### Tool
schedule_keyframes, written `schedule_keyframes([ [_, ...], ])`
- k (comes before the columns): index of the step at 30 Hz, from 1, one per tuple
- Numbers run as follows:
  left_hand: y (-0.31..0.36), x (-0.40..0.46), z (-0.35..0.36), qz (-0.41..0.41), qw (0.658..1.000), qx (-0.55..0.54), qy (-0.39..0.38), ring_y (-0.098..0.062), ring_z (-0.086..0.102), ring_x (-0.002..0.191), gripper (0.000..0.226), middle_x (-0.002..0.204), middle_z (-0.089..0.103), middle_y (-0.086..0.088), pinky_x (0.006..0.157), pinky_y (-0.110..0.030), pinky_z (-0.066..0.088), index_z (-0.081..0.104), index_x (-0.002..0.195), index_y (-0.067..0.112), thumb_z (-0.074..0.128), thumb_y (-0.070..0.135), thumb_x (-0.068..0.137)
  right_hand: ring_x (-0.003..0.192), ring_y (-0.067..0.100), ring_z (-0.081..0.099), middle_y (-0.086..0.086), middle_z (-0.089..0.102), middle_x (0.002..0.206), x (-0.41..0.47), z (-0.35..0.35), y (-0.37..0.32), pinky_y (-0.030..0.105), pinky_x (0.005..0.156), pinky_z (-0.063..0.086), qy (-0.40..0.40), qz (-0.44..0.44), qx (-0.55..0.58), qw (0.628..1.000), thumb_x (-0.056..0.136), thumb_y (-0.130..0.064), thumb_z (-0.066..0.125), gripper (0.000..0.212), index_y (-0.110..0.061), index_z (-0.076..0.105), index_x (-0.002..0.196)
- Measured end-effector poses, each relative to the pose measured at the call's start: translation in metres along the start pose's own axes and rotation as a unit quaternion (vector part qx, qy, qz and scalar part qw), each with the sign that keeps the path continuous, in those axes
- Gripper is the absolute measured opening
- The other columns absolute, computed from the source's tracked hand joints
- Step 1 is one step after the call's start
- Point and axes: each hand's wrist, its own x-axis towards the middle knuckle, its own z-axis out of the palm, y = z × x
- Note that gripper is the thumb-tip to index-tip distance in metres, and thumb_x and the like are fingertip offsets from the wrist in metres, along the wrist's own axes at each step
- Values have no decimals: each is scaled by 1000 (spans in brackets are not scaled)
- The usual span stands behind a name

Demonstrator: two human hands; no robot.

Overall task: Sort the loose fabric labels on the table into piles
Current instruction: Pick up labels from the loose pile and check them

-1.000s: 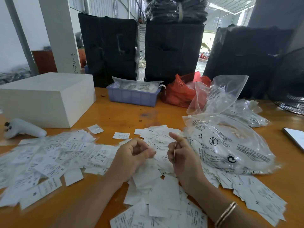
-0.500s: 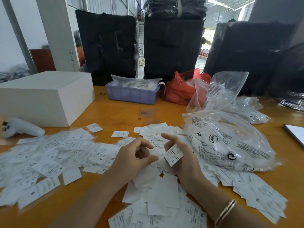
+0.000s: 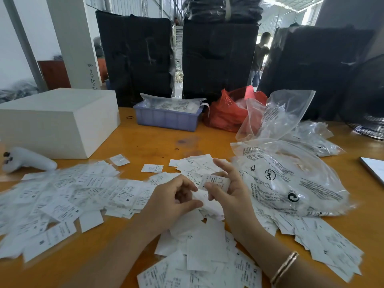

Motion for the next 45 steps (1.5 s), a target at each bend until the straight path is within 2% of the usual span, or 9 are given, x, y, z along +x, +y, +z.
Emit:
schedule_keyframes([
  [6, 4, 0, 0, 13, 1000, 14, 17, 0, 58, 68, 28, 75, 62, 21, 63, -9, 47, 54, 83, 37, 78, 30, 72, 63, 9, 55, -15, 59, 83, -1, 1, 5, 22, 58, 49, -41, -1, -41, 998, 84, -7, 68, 56, -57, 56, 108],
  [10, 8, -1, 0, 33, 999, 28, 27, 1, 58, 72, 30, 79, 61, 24, 63, -8, 46, 52, 84, 38, 78, 29, 73, 64, 7, 55, -15, 59, 83, -2, 2, 5, 21, 58, 48, -52, -6, -61, 997, 85, -8, 67, 54, -56, 56, 108],
  [16, 7, -2, -1, 45, 998, 34, 25, -2, 59, 71, 30, 78, 62, 22, 65, -12, 48, 54, 85, 38, 79, 26, 73, 62, 0, 57, -19, 61, 81, 0, -1, 1, 15, 57, 48, 6, -30, -47, 998, 86, -4, 65, 47, -43, 55, 111],
  [23, 8, -1, 0, 53, 997, 51, 28, 1, 58, 74, 31, 83, 61, 25, 67, -11, 48, 49, 85, 41, 77, 35, 72, 63, 8, 55, -14, 59, 82, -2, 3, 2, 22, 57, 48, -38, -3, -38, 999, 86, -4, 64, 53, -54, 60, 103],
  [28, 8, -1, 1, 54, 997, 47, 39, 0, 59, 76, 31, 74, 62, 19, 64, -10, 49, 48, 85, 41, 76, 36, 72, 62, 10, 54, -3, 60, 85, -4, 3, 1, 24, 56, 46, -53, 0, -52, 997, 86, -3, 65, 45, -45, 62, 103],
  [33, 8, -1, 0, 54, 996, 32, 65, 0, 59, 74, 30, 72, 62, 16, 61, -9, 47, 51, 79, 37, 79, 29, 72, 59, 5, 51, -8, 59, 83, -3, 3, 1, 20, 54, 42, -58, -2, -80, 995, 86, -3, 63, 43, -41, 61, 105],
  [37, 7, 0, -2, 39, 996, 25, 73, 0, 60, 74, 22, 68, 64, 15, 64, -8, 47, 58, 72, 34, 77, 25, 74, 56, 4, 51, -14, 59, 77, -3, 2, 2, 18, 51, 43, -44, -9, -63, 997, 86, -2, 62, 43, -39, 60, 107],
  [41, 7, 1, -7, 14, 997, -27, 74, 2, 61, 70, 16, 74, 68, 21, 61, -6, 45, 67, 70, 34, 75, 21, 76, 60, 3, 55, -14, 62, 76, 0, -5, 2, 15, 58, 47, 35, -15, 5, 999, 87, -1, 62, 42, -36, 59, 110],
  [45, 11, 2, -7, 7, 996, -62, 55, 1, 63, 67, 2, 72, 70, 20, 62, -8, 47, 68, 72, 38, 67, 38, 70, 57, 4, 55, -11, 63, 74, 0, -6, 2, 13, 57, 45, 58, -22, 15, 998, 85, -3, 64, 42, -38, 60, 109],
])
